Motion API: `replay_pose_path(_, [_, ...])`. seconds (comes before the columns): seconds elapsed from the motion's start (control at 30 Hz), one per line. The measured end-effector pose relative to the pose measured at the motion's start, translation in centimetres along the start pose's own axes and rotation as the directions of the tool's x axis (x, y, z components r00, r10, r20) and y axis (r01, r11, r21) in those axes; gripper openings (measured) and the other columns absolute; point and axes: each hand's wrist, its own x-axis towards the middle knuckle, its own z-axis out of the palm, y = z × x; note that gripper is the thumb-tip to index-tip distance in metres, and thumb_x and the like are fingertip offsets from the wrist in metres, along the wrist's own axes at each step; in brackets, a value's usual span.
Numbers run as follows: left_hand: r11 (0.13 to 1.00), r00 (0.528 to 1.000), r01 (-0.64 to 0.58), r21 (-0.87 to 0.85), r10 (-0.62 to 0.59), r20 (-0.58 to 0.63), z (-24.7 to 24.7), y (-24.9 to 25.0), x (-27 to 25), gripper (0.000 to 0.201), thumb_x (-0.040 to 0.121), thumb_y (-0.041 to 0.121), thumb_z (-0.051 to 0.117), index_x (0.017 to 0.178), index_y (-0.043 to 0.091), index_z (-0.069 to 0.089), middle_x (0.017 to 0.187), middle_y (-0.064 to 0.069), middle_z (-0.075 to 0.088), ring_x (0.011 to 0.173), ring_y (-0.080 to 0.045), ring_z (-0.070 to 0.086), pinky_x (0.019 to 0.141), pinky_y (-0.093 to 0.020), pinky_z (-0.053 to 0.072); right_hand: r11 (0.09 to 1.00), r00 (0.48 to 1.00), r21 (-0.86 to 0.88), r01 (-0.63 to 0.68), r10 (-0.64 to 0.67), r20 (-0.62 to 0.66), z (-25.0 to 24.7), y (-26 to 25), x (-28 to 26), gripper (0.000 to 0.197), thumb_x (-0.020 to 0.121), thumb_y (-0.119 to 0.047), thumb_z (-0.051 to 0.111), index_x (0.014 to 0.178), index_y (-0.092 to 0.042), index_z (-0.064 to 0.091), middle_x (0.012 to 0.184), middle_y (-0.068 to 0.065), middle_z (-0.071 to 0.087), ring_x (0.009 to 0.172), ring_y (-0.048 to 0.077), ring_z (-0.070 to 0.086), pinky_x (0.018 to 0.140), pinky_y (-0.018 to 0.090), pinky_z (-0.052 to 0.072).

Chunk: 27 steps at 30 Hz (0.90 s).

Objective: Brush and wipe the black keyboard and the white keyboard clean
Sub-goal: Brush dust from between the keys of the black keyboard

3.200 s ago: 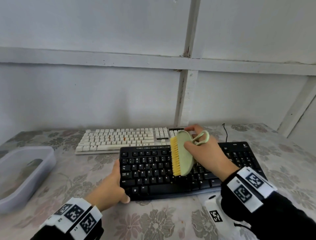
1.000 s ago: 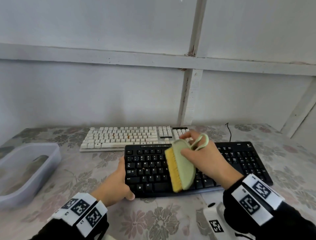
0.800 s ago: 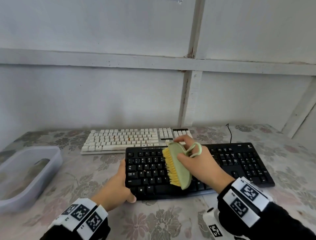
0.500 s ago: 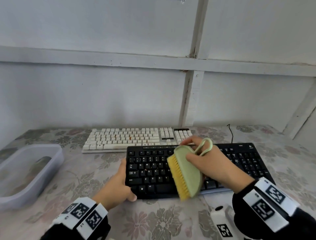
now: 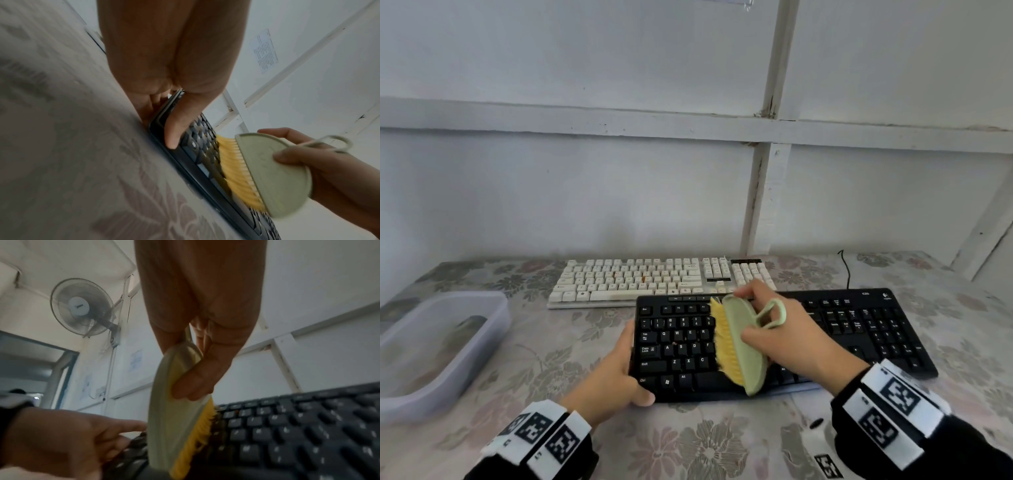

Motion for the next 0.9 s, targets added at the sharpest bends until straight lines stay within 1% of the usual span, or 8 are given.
replay_pose_path(0.07, [1.000,1.000,-0.002,0.007,0.002,0.001,0.0,0.0,-0.1,0.104,0.061,-0.019,0.055,0.115,0.065,0.026,0.117,0.003,0.062,0.110,-0.017,0.057,0.094,-0.036,0.048,1.000,0.996,-0.012,-0.020,0.021,0.083,0.2,0.1,-1.0,0.032,0.080,-0.003,0.056,0.104,-0.025,0.052,0.083,-0.002,0.058,0.054,0.002,0.049,0.048,0.013,0.042])
replay_pose_path(0.13, [1.000,1.000,-0.004,0.021,0.004,-0.001,0.0,0.1,-0.1,0.105,0.064,-0.020,0.055,0.114,0.067,0.025,0.118,0.002,0.061,0.110,-0.018,0.057,0.094,-0.038,0.048,0.999,0.993,0.018,-0.040,0.038,0.108,-0.3,-0.3,-1.4,0.032,0.079,-0.004,0.057,0.103,-0.026,0.054,0.091,0.003,0.062,0.063,0.008,0.056,0.052,0.017,0.046])
replay_pose_path(0.2, [0.999,1.000,0.001,0.042,0.000,-0.010,0.0,0.1,-0.1,0.106,0.065,-0.022,0.054,0.116,0.066,0.025,0.117,-0.002,0.061,0.110,-0.021,0.057,0.094,-0.040,0.048,0.998,0.999,0.058,-0.023,0.021,0.034,-1.0,-0.9,-0.8,0.033,0.079,-0.004,0.057,0.103,-0.026,0.054,0.098,0.003,0.063,0.069,0.012,0.060,0.050,0.018,0.048])
replay_pose_path(0.37, [0.998,1.000,0.011,0.057,-0.009,-0.024,0.0,0.2,-0.1,0.105,0.065,-0.022,0.054,0.115,0.065,0.026,0.113,-0.003,0.063,0.107,-0.022,0.059,0.092,-0.040,0.049,0.991,0.985,0.120,0.063,-0.043,-0.166,-0.6,-1.4,1.7,0.037,0.082,-0.003,0.053,0.112,-0.024,0.051,0.088,0.005,0.063,0.064,0.012,0.058,0.056,0.029,0.054])
replay_pose_path(0.53, [0.999,1.000,0.009,0.040,-0.009,-0.010,0.0,0.2,-0.1,0.106,0.065,-0.020,0.056,0.108,0.070,0.022,0.112,0.013,0.062,0.106,-0.009,0.057,0.089,-0.029,0.048,0.997,0.999,0.075,0.011,-0.008,-0.042,0.5,-0.1,0.6,0.034,0.081,-0.003,0.054,0.108,-0.024,0.049,0.096,0.002,0.063,0.066,0.008,0.059,0.047,0.017,0.048])
replay_pose_path(0.67, [0.999,1.000,0.015,0.028,-0.014,-0.007,0.0,0.1,0.0,0.105,0.061,-0.017,0.057,0.109,0.070,0.024,0.113,0.009,0.062,0.108,-0.012,0.057,0.092,-0.032,0.048,0.998,0.997,0.048,-0.039,0.036,0.064,0.1,0.0,-0.8,0.031,0.080,-0.004,0.056,0.104,-0.023,0.053,0.096,0.006,0.063,0.063,0.008,0.056,0.048,0.016,0.046])
replay_pose_path(0.77, [0.999,1.000,0.014,0.045,-0.013,-0.012,0.0,0.0,0.0,0.105,0.059,-0.014,0.058,0.114,0.069,0.023,0.113,0.008,0.063,0.107,-0.013,0.058,0.092,-0.034,0.049,0.996,0.998,0.084,0.029,-0.024,-0.059,-0.6,-1.0,0.2,0.033,0.080,-0.004,0.056,0.104,-0.026,0.054,0.096,0.004,0.064,0.070,0.014,0.060,0.053,0.023,0.051])
replay_pose_path(0.9, [0.998,1.000,0.024,0.056,-0.024,-0.003,0.1,0.2,0.0,0.105,0.066,-0.022,0.055,0.121,0.062,0.024,0.111,0.009,0.063,0.105,-0.011,0.059,0.087,-0.030,0.049,0.990,0.982,0.088,0.108,-0.092,-0.167,0.0,-1.6,1.8,0.037,0.083,-0.004,0.053,0.113,-0.024,0.050,0.088,0.005,0.064,0.054,0.003,0.053,0.046,0.016,0.043])
